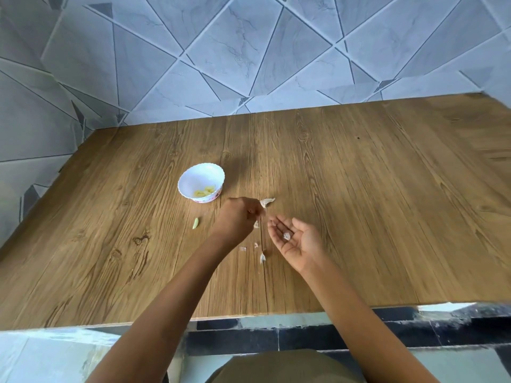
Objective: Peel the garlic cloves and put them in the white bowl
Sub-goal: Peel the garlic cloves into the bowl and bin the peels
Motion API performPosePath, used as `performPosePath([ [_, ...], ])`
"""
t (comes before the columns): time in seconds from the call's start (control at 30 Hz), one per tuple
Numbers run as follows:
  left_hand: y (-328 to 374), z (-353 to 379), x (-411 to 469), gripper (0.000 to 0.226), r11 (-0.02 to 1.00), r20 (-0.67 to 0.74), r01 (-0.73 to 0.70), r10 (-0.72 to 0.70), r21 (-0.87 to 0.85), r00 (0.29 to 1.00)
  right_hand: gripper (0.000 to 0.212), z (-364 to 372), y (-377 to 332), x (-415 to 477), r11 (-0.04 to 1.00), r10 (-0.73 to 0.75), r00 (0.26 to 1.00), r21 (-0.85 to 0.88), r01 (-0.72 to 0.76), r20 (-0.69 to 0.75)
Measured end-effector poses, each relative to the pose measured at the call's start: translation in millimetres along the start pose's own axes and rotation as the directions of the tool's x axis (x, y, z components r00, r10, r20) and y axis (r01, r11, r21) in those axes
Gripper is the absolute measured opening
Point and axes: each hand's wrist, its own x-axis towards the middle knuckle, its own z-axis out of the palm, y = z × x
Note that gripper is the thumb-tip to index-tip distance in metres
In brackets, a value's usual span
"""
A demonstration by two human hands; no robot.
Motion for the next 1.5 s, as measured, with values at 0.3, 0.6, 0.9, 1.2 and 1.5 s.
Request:
performPosePath([
  [0.3,-17,15,-4,0.044,0.972,0.224,-0.12,0.073,0.204,0.972,0.033,-11,-9,-5,0.999,-0.047,0.999,0.003,0.047,-0.018],
  [0.6,-8,19,-45,0.024,0.951,0.278,-0.268,0.217,0.158,0.936,0.032,-14,-6,-4,0.999,-0.045,0.999,0.02,0.045,-0.017],
  [0.9,-9,28,-45,0.021,0.97,0.161,-0.175,0.148,0.169,0.976,0.032,-13,2,-2,0.999,-0.035,0.999,-0.016,0.034,-0.036],
  [1.2,15,-6,-25,0.02,0.972,0.12,-0.182,0.2,-0.148,0.972,0.028,-2,12,-2,0.999,0.016,0.998,-0.037,-0.019,-0.068],
  [1.5,17,-1,-26,0.015,0.968,0.028,-0.241,0.243,-0.062,0.969,0.022,4,16,-3,0.997,0.075,0.995,0.043,-0.072,-0.072],
])
